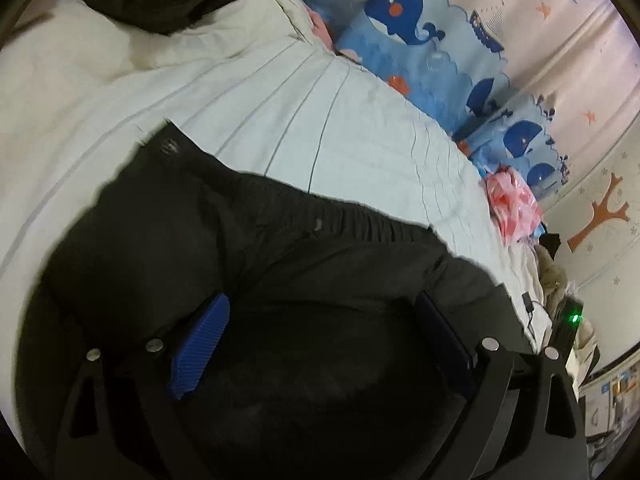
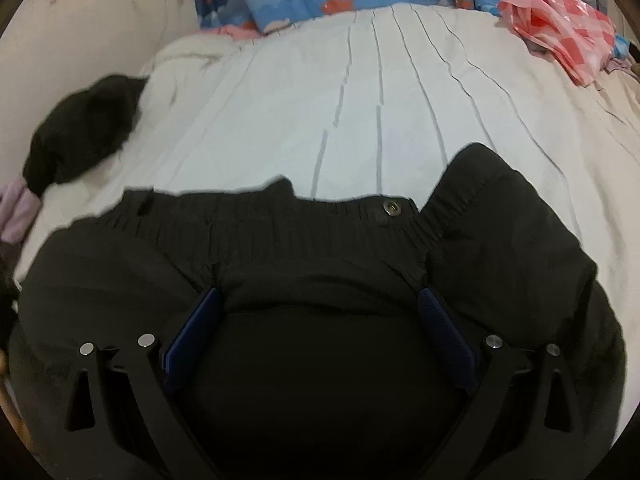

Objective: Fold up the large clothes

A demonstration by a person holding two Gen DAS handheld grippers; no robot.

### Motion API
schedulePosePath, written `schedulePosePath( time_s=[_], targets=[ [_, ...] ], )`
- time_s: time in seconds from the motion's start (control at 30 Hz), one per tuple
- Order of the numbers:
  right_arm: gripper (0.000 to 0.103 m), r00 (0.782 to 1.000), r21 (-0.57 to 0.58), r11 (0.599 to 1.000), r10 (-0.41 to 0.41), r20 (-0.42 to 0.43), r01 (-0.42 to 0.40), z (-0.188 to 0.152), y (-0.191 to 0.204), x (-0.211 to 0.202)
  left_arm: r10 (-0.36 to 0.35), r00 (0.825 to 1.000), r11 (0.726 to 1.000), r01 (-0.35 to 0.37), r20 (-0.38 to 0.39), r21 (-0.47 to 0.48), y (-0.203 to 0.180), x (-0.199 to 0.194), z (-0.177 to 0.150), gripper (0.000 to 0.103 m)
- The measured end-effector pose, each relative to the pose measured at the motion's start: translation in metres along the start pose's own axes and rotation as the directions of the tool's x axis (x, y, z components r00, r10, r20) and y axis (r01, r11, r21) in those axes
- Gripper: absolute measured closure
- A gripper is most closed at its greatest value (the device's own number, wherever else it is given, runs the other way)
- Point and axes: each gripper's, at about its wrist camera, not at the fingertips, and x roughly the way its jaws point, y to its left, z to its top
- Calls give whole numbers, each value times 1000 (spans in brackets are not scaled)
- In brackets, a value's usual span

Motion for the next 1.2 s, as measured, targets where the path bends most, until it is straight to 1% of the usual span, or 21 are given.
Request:
schedulePosePath(
  time_s=[0.07,0.13,0.2,0.23,0.3,0.33,0.4,0.43,0.5,0.57,0.63,0.7,0.77,0.8,0.83,0.87,0.9,1.0,1.03,1.13,1.2],
  targets=[
    [9,999,-11,999,-34,33,34,6,0,-17,-24,998,1000,25,53,-16,-3,-12,11,12],
    [9,989,-23,997,-68,132,71,25,0,-36,-14,993,1000,14,115,-3,-7,-24,26,12],
    [9,981,-33,994,-95,166,102,38,2,-39,-7,993,1000,9,117,-21,-7,-19,38,12],
    [9,981,-39,993,-108,161,116,42,1,-33,5,995,999,-1,104,-37,-5,-10,42,12],
    [9,974,-75,974,-210,85,216,37,-8,1,37,997,998,-34,61,-60,6,16,38,12],
    [9,976,-71,974,-213,49,216,32,-16,14,33,999,997,-30,40,-75,11,28,34,12],
    [9,993,91,990,-111,43,107,17,-54,22,-7,1000,993,9,18,-119,22,46,23,13],
    [9,995,164,985,-72,69,60,9,-72,19,2,1000,994,1,27,-106,20,50,18,12],
    [9,997,189,982,-43,71,29,1,-83,19,40,999,998,-39,12,-53,10,58,12,12],
    [9,998,142,988,-67,16,64,6,-79,21,71,997,997,-72,-25,-31,8,59,13,12],
    [9,995,104,989,-104,-3,104,14,-71,13,59,998,995,-61,-32,-77,12,45,18,13],
    [9,988,88,992,-105,115,95,16,-63,-19,9,1000,993,-7,16,-117,16,20,21,13],
    [7,965,57,985,-171,199,162,10,-64,-34,9,997,995,-2,72,-95,19,-1,19,12],
    [7,960,71,975,-218,174,209,1,-74,-25,39,996,996,-33,75,-79,26,0,13,12],
    [7,976,121,974,-200,89,189,-8,-92,-6,53,997,995,-50,48,-81,34,8,7,12],
    [7,989,186,975,-135,58,122,-15,-106,3,37,999,995,-35,16,-94,44,19,-1,12],
    [7,992,224,971,-106,68,89,-17,-115,3,37,999,995,-35,23,-91,47,23,-6,12],
    [7,987,156,977,-156,32,149,-13,-104,1,91,996,993,-90,10,-78,40,17,-5,12],
    [7,985,143,976,-168,34,162,-14,-99,-6,77,997,992,-75,14,-103,37,6,-6,12],
    [7,974,137,988,-103,204,76,-33,-83,-70,-28,998,992,35,61,-120,22,-36,-17,12],
    [7,954,40,993,-118,275,111,-51,-65,-93,-40,995,998,45,87,-48,8,-54,-30,12]
  ],
)
